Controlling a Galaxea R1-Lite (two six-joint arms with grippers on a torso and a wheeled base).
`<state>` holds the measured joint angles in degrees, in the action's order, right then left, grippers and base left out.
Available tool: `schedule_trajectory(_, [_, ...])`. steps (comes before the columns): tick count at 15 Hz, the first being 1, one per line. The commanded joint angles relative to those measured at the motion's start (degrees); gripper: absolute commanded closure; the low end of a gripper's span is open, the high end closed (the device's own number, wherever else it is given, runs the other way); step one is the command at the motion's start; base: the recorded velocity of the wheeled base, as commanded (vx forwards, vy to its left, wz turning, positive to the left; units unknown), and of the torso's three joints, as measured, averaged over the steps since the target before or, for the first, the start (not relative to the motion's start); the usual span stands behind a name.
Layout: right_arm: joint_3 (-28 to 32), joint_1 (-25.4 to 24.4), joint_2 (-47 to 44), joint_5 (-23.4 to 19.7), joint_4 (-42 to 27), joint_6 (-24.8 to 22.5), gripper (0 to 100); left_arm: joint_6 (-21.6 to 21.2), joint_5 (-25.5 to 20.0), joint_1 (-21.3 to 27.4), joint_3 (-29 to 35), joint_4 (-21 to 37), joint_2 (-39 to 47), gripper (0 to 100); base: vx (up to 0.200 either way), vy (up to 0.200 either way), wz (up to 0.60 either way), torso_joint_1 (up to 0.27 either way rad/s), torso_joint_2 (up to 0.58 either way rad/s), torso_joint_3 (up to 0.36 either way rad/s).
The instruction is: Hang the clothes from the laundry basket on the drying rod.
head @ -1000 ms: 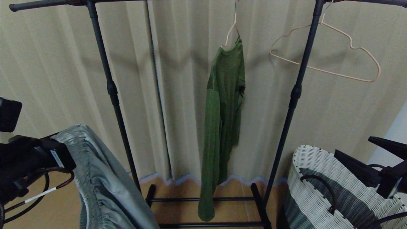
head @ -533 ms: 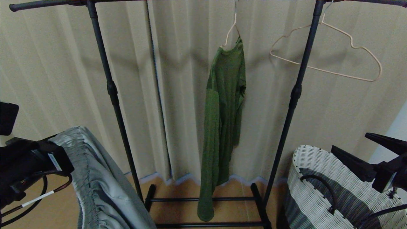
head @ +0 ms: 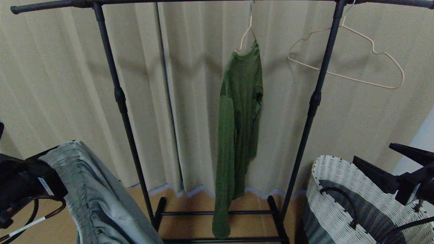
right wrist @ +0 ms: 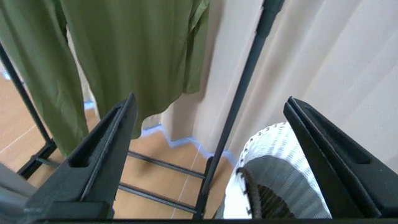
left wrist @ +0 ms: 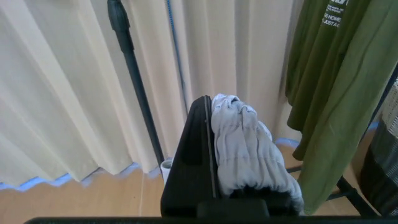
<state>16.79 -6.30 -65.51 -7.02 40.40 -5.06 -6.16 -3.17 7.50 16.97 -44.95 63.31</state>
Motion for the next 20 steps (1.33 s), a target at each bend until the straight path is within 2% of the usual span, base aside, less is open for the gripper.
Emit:
schedule_trajectory(1, [0.0, 0.33, -0.14, -0.01, 0.03, 0.05, 0, -0.08, 0.01, -0.38, -0.27, -0.05, -0.55, 100, 0.0, 0.0, 0.0, 0.036, -0.28, -0.237])
schedule_trajectory(5, [-0.09, 0.33, -0.23, -0.01, 0.12, -0.04, 0, -1.84, -0.17, -0.29, -1.15, -0.14, -0.73, 100, 0.0, 0.0, 0.0, 0.093, -0.34, -0.312])
schedule_trajectory(16, [-0.61, 0.33, -0.14, -0.01, 0.12, -0.21, 0, -2.37, -0.17, -0.29, -1.85, -0.23, -1.96, 100, 0.0, 0.0, 0.0, 0.155, -0.5, -0.306])
schedule_trajectory(20, [-6.15, 0.24, 3.11, -0.1, -0.5, -1.53, 0, -2.19, -0.35, -0.29, -2.56, -0.23, -3.01, 100, 0.0, 0.0, 0.0, 0.205, -0.5, -0.295])
